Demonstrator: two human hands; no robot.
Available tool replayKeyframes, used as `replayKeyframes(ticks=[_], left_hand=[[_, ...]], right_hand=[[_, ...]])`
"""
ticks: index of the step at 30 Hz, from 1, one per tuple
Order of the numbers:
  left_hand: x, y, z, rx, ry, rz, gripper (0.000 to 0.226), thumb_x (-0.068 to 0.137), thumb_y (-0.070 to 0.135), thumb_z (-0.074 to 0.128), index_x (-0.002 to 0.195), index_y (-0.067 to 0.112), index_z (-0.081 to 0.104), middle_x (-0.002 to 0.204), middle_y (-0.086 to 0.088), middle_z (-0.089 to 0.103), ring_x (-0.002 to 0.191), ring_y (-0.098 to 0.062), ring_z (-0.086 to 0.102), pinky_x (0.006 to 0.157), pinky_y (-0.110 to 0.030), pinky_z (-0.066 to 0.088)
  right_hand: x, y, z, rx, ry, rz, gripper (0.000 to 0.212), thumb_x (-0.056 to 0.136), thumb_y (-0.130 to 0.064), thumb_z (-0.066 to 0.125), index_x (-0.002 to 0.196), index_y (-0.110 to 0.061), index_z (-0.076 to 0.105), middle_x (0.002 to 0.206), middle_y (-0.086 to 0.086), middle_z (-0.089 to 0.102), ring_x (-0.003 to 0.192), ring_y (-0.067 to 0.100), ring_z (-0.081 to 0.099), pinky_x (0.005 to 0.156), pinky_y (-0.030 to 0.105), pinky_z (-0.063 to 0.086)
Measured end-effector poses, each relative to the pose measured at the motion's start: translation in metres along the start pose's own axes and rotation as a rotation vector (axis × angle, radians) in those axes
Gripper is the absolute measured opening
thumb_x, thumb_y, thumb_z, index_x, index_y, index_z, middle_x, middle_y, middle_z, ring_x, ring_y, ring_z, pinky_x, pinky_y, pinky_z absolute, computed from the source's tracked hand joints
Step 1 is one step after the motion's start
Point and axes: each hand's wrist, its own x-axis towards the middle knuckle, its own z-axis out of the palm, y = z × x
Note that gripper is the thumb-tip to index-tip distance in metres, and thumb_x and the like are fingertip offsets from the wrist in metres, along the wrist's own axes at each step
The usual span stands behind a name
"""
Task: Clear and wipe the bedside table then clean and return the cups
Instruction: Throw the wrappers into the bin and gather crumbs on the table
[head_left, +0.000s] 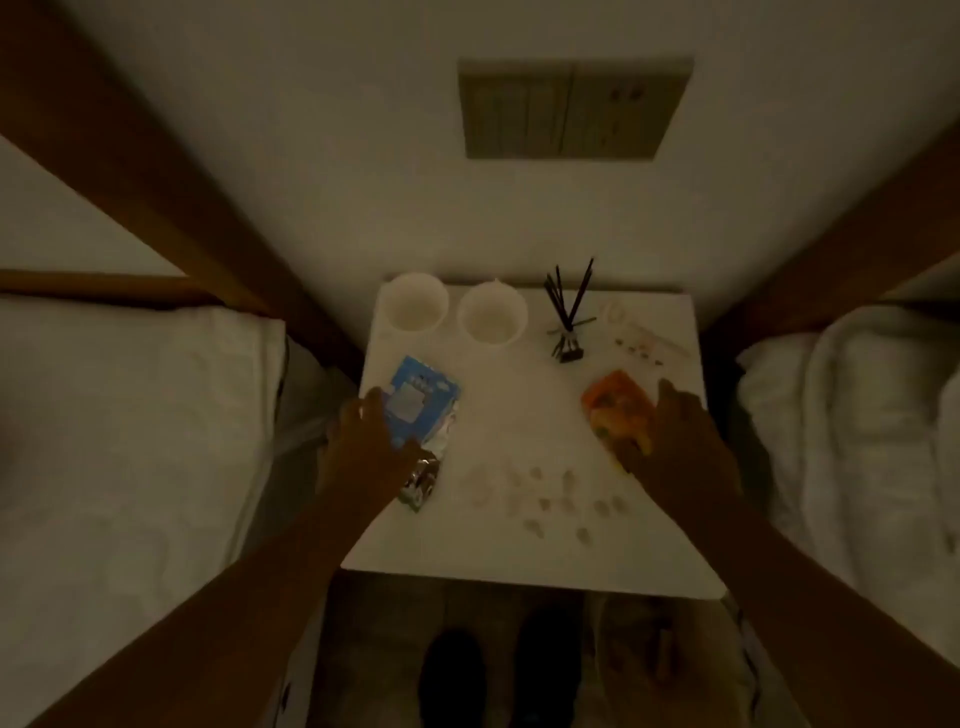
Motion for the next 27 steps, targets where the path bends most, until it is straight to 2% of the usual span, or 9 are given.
replayKeyframes(ticks=[3,6,11,14,17,19,22,25,27], left_hand=[[0.012,-0.009,0.020,-0.004,0.051,-0.070,0.087,0.079,0.046,0.070,0.146,0.020,0.022,0.143,-0.015,0.037,0.131,-0.037,0.038,0.102,-0.060,0.040],[0.015,-0.019,0.032,0.072,0.080,-0.006,0.088,0.081,0.047,0.067,0.148,0.023,0.015,0.143,-0.014,0.032,0.132,-0.038,0.034,0.104,-0.061,0.037],[0.020,-0.017,0.029,0.086,0.130,-0.007,0.092,0.076,0.047,0.074,0.145,0.023,0.018,0.137,-0.014,0.039,0.128,-0.037,0.039,0.103,-0.058,0.035],[0.018,-0.019,0.026,-0.211,0.095,-0.081,0.067,0.080,0.025,0.075,0.134,0.020,0.035,0.130,-0.012,0.047,0.118,-0.033,0.052,0.093,-0.056,0.050],[-0.001,-0.014,0.020,-0.569,0.065,-0.180,0.023,0.090,0.015,0.063,0.107,0.022,0.050,0.105,-0.014,0.062,0.083,-0.023,0.065,0.063,-0.036,0.057],[-0.019,-0.007,0.020,-0.657,0.052,-0.149,0.015,0.093,0.014,0.060,0.089,0.025,0.052,0.085,-0.010,0.064,0.067,-0.021,0.063,0.050,-0.026,0.051],[-0.053,0.013,0.026,-0.734,-0.045,-0.085,0.010,0.093,0.013,0.061,0.088,0.021,0.057,0.084,-0.008,0.066,0.075,-0.026,0.065,0.061,-0.037,0.055],[-0.093,0.035,0.041,-0.878,-0.168,-0.129,0.006,0.090,0.012,0.064,0.087,0.018,0.065,0.083,-0.004,0.070,0.073,-0.018,0.069,0.060,-0.030,0.054],[-0.117,0.048,0.050,-0.979,-0.263,-0.169,0.004,0.088,0.011,0.066,0.091,0.013,0.067,0.084,-0.007,0.073,0.074,-0.020,0.071,0.061,-0.033,0.057]], right_hand=[[0.010,0.004,0.022,-0.061,0.053,0.011,0.098,0.080,-0.057,0.066,0.150,-0.008,0.017,0.140,0.021,0.040,0.122,0.039,0.046,0.091,0.051,0.047],[0.013,0.006,0.035,-0.115,0.077,-0.016,0.099,0.081,-0.049,0.069,0.152,-0.008,0.013,0.139,0.021,0.041,0.123,0.039,0.045,0.094,0.051,0.045],[0.017,0.002,0.032,-0.101,0.069,0.023,0.091,0.083,-0.036,0.071,0.150,-0.004,0.019,0.131,0.023,0.044,0.116,0.039,0.049,0.093,0.051,0.047],[0.008,0.000,0.030,0.153,0.082,0.085,0.050,0.092,-0.018,0.060,0.136,-0.004,0.041,0.120,0.019,0.051,0.108,0.038,0.054,0.080,0.043,0.049],[-0.010,-0.002,0.032,0.323,0.123,0.155,0.010,0.094,-0.015,0.055,0.101,-0.007,0.055,0.091,0.007,0.051,0.079,0.025,0.052,0.057,0.025,0.033],[-0.026,-0.007,0.035,0.482,0.113,0.256,0.009,0.092,-0.017,0.055,0.087,-0.010,0.053,0.082,0.004,0.055,0.071,0.020,0.051,0.055,0.025,0.035],[-0.058,-0.017,0.039,0.783,0.011,0.422,0.018,0.088,-0.015,0.059,0.084,0.001,0.054,0.075,0.012,0.053,0.066,0.022,0.050,0.056,0.031,0.040],[-0.097,-0.018,0.043,1.027,-0.146,0.531,0.010,0.088,-0.009,0.064,0.089,0.001,0.061,0.090,0.024,0.065,0.075,0.028,0.063,0.066,0.038,0.054],[-0.127,-0.013,0.044,1.161,-0.186,0.525,0.017,0.090,-0.023,0.063,0.095,-0.007,0.066,0.098,0.020,0.070,0.088,0.035,0.069,0.081,0.050,0.058]])
